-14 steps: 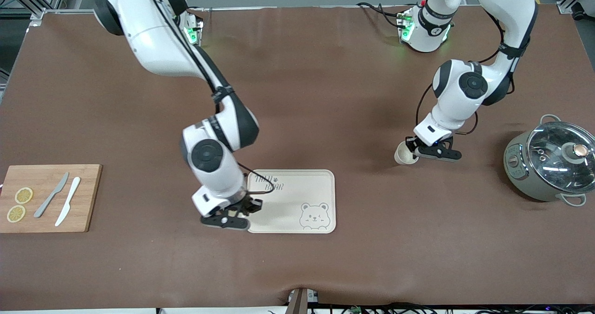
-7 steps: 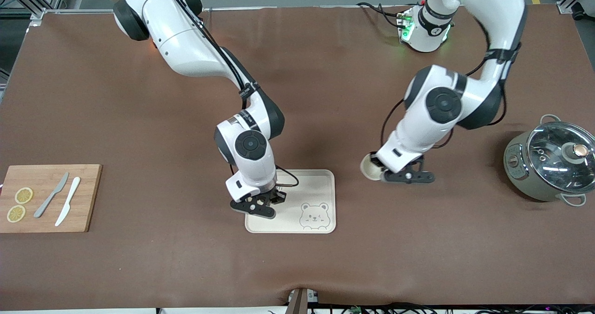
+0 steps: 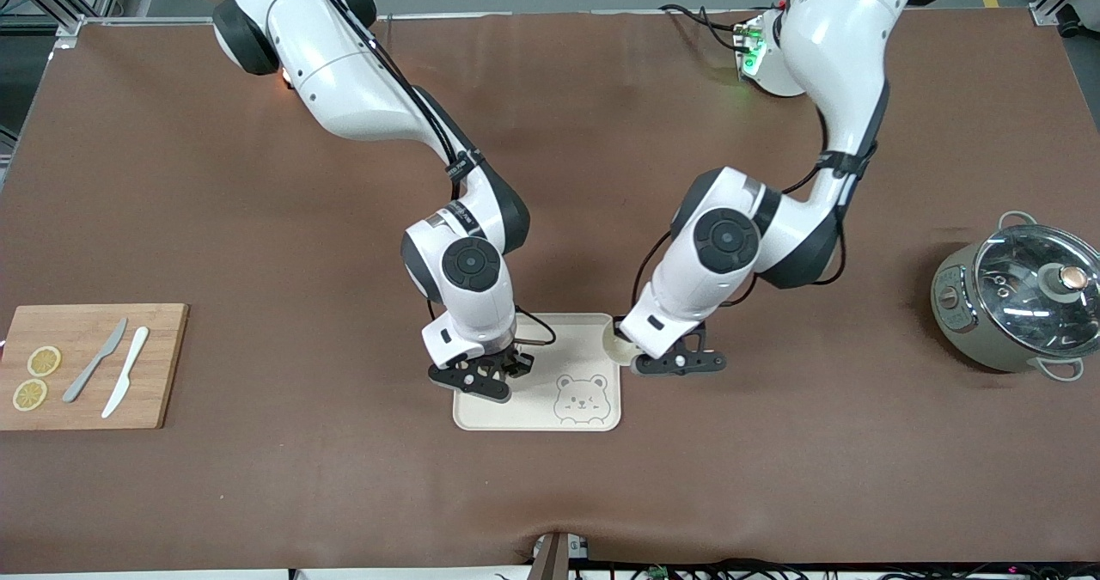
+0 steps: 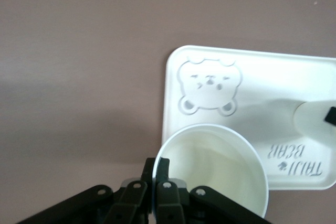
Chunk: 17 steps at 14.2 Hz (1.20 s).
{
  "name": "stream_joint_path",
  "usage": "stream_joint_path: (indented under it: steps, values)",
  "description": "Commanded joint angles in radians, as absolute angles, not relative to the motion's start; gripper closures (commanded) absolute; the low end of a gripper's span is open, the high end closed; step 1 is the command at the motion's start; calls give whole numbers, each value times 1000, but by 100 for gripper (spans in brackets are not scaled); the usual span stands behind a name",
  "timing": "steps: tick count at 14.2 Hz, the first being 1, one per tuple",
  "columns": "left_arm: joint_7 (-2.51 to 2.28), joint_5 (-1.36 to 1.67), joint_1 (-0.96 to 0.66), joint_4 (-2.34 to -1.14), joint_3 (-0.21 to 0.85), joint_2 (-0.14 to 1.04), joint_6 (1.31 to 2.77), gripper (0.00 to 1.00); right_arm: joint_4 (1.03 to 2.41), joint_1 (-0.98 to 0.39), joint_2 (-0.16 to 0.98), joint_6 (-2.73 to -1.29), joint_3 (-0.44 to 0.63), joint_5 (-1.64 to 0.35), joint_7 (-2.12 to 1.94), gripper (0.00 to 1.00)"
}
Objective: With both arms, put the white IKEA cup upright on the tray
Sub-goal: 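Lower both cups upright onto the tray and open both grippers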
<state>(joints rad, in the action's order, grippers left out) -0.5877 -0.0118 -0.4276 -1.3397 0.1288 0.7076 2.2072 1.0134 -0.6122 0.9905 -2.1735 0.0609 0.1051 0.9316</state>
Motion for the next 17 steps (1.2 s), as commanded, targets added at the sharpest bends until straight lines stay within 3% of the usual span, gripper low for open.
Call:
stream_joint_path:
  steps: [1, 4, 15, 16, 17]
  values:
    - [-641, -15, -489, -1261, 83, 779, 2297, 100, 980, -603, 982, -2137, 66, 132, 956, 24]
    - [-667, -15, -572, -1261, -7, 822, 2399, 100, 980, -580, 957, -2091, 64, 127, 948, 0]
    - [-695, -21, -637, -1272, -46, 940, 2529, 100, 980, -321, 819, -1832, 41, 49, 422, 0]
    - [-695, -21, -637, -1272, -46, 940, 2530, 93, 980, -293, 812, -1803, 41, 48, 395, 0]
    - [-690, -23, -635, -1272, -46, 940, 2530, 5, 980, -257, 789, -1787, 40, 46, 364, 0]
